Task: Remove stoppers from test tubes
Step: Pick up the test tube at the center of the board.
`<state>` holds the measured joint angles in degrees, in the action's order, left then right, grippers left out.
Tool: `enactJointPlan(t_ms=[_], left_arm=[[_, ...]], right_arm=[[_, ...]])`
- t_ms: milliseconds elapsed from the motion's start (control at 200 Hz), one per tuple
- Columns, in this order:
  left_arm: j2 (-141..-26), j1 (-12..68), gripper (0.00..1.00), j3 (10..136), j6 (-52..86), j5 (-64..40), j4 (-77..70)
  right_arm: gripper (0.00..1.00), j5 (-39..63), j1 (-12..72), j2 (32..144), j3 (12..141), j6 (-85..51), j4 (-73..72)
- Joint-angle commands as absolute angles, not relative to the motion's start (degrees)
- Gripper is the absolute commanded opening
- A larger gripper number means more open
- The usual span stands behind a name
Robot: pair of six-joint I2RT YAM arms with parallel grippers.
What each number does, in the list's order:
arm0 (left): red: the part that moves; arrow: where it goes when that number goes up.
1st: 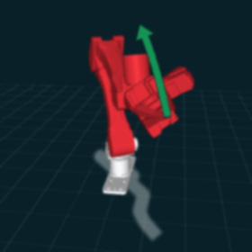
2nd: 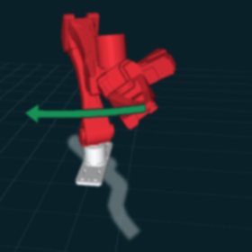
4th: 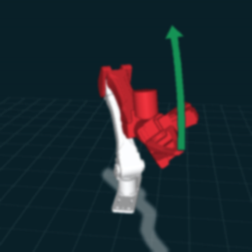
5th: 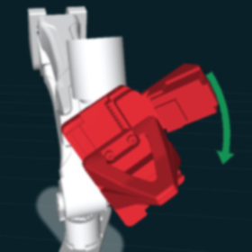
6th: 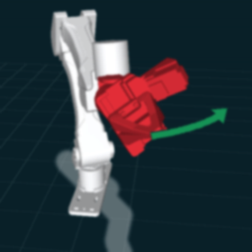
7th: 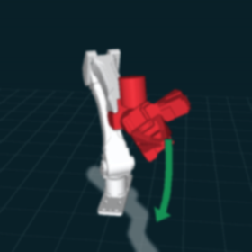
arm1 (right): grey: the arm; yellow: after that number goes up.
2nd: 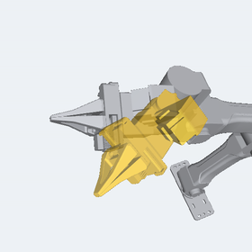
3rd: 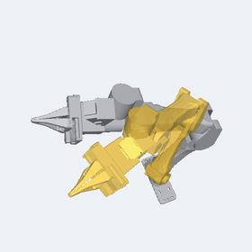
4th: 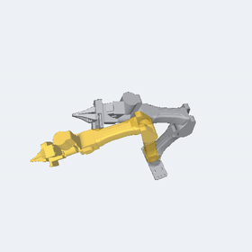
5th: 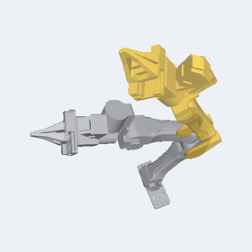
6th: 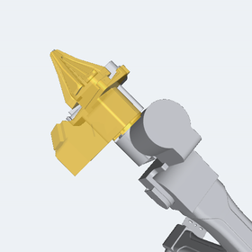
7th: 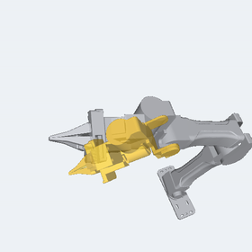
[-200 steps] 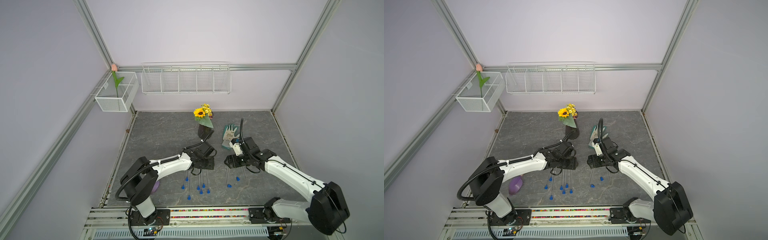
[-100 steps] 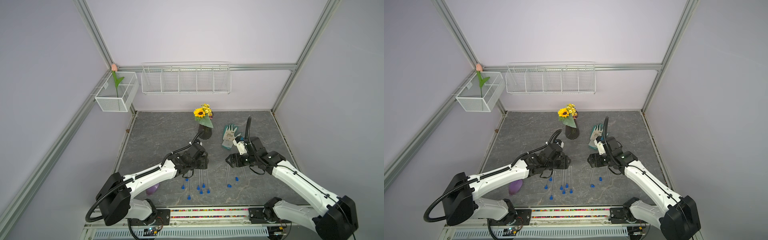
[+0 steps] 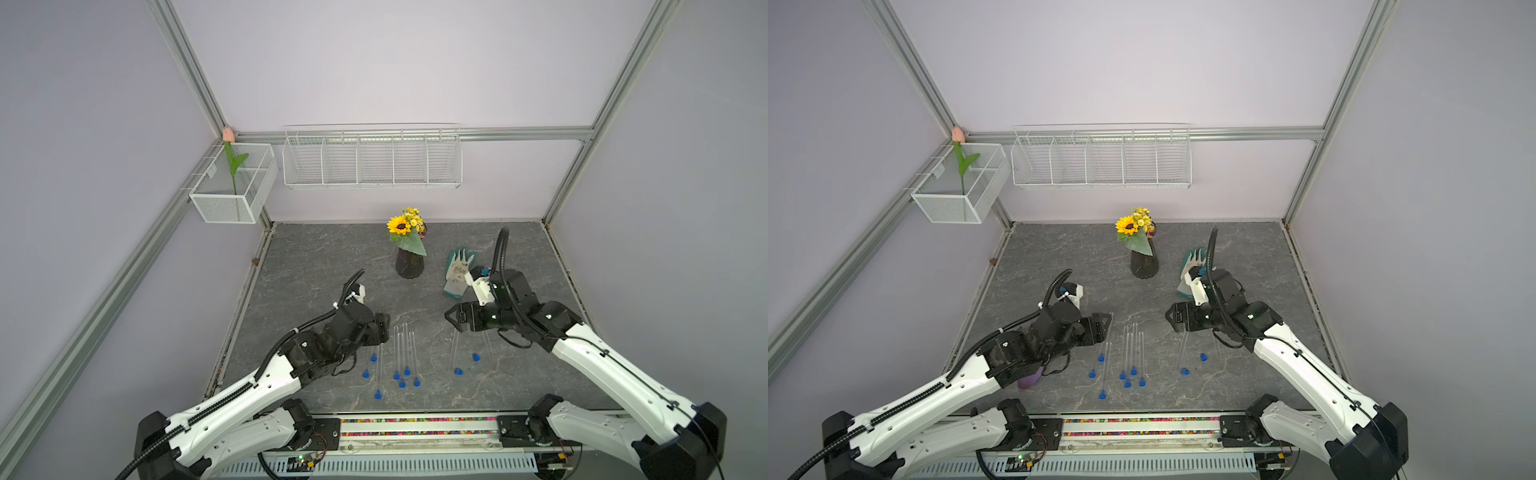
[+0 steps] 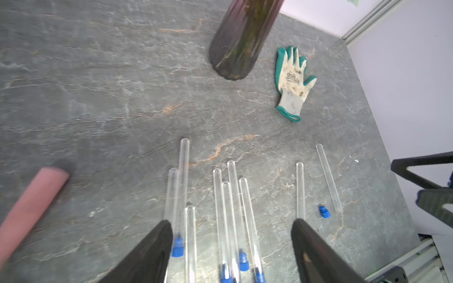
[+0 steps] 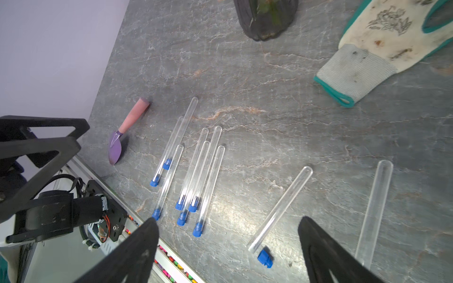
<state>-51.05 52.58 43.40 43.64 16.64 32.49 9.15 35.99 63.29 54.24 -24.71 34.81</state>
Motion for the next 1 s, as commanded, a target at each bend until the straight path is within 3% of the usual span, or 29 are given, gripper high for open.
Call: enactJointPlan(t_ms=[0, 375, 995], left_arm=[[-47.71, 50.98, 0.89, 41.82, 46.88, 20.17, 37.22], [-44.13, 43.75, 0.95, 35.78, 49.11, 11.36, 34.9], [-39.69, 43.68, 1.0, 32.07, 50.64, 16.14, 36.82]], right_arm=[[0.91, 8.64, 40.2, 67.75, 55.64, -27.06, 34.76], [0.82, 3.46, 50.92, 83.71, 61.18, -28.74, 33.76], [0.75, 1.93, 54.52, 94.28, 62.82, -29.62, 32.7]])
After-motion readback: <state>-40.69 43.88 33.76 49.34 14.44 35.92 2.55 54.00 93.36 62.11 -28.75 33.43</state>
